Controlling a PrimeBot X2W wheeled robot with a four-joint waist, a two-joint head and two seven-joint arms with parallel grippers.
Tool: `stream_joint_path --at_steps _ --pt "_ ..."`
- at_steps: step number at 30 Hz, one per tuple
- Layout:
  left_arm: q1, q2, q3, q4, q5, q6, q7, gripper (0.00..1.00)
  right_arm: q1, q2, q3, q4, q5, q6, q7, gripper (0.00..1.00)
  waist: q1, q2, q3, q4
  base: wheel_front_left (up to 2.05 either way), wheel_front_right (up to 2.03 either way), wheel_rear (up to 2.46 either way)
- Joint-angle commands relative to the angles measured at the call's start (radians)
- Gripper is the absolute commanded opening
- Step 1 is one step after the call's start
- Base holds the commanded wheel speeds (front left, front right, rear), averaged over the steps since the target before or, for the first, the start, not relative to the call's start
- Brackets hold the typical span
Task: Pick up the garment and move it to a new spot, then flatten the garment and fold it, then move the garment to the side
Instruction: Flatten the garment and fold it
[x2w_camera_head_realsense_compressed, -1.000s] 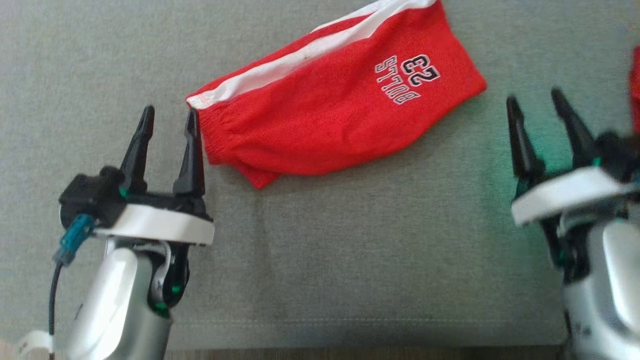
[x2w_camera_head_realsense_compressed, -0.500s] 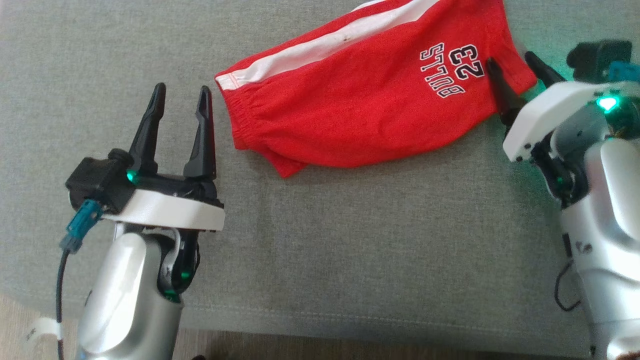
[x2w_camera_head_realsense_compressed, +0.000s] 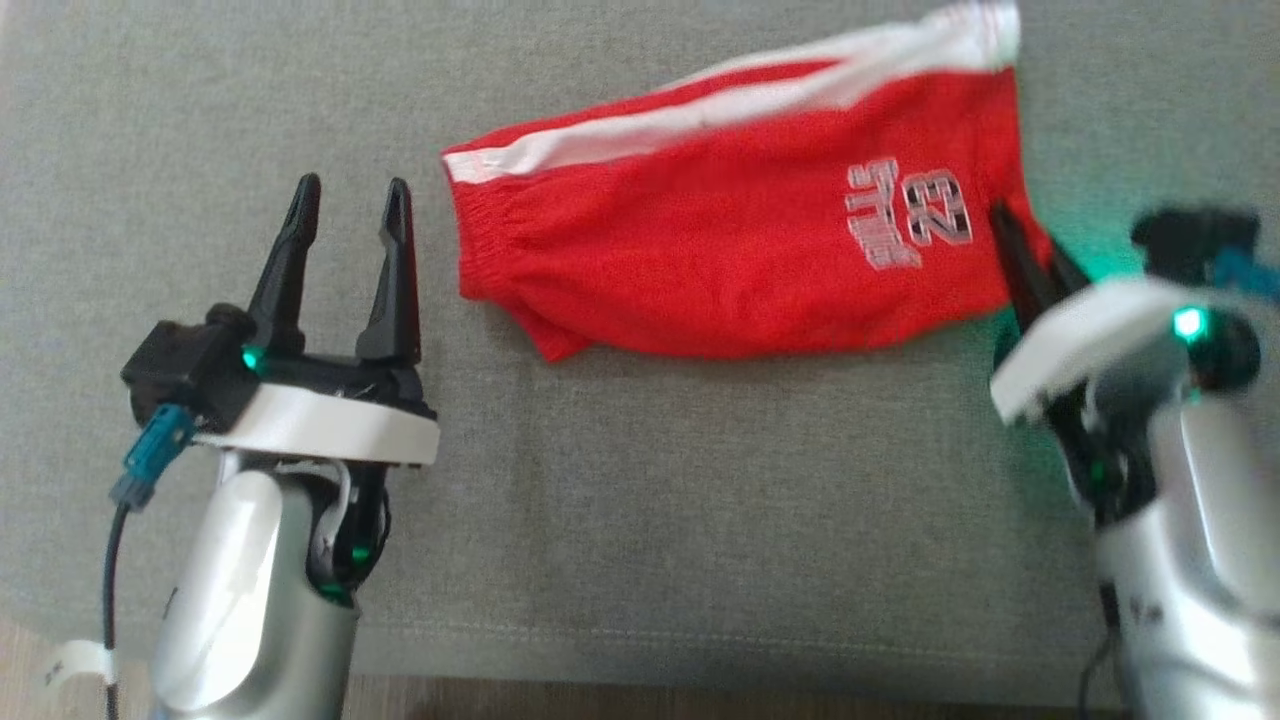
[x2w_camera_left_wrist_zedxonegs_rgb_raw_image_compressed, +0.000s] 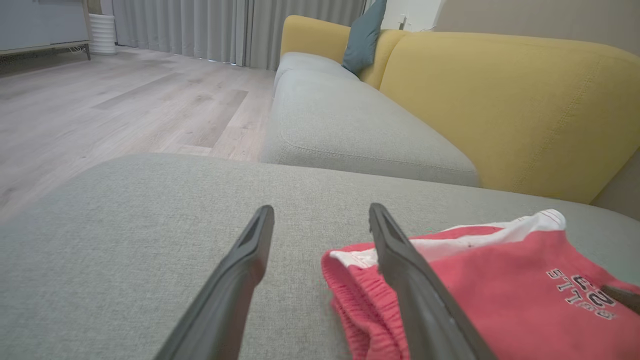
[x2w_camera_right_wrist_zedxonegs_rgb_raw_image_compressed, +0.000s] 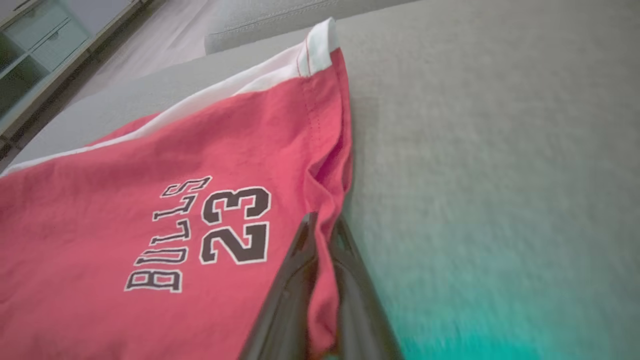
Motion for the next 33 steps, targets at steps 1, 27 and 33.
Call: stream_joint_path --at_steps 1,27,33 --pt "0.0 0.017 0.042 -0.03 0.006 -0.002 -0.005 1.0 0.018 0.008 0.009 -0.042 0.004 -0.001 -0.01 0.0 0.0 0.0 -0.007 -0.006 0.0 0.0 0.0" --pt "0.043 0.012 0.027 0.012 0.03 -0.021 -0.005 1.0 0.138 0.081 0.101 -0.354 -0.053 -0.001 0.037 0.0 0.0 0.0 -0.097 -0.03 0.0 0.0 0.0" --pt "0.049 0.008 0.012 0.016 0.023 -0.018 -0.005 1.0 0.05 0.082 0.339 -0.286 0.034 -0.001 0.037 0.0 0.0 0.0 -0.11 0.002 0.0 0.0 0.0"
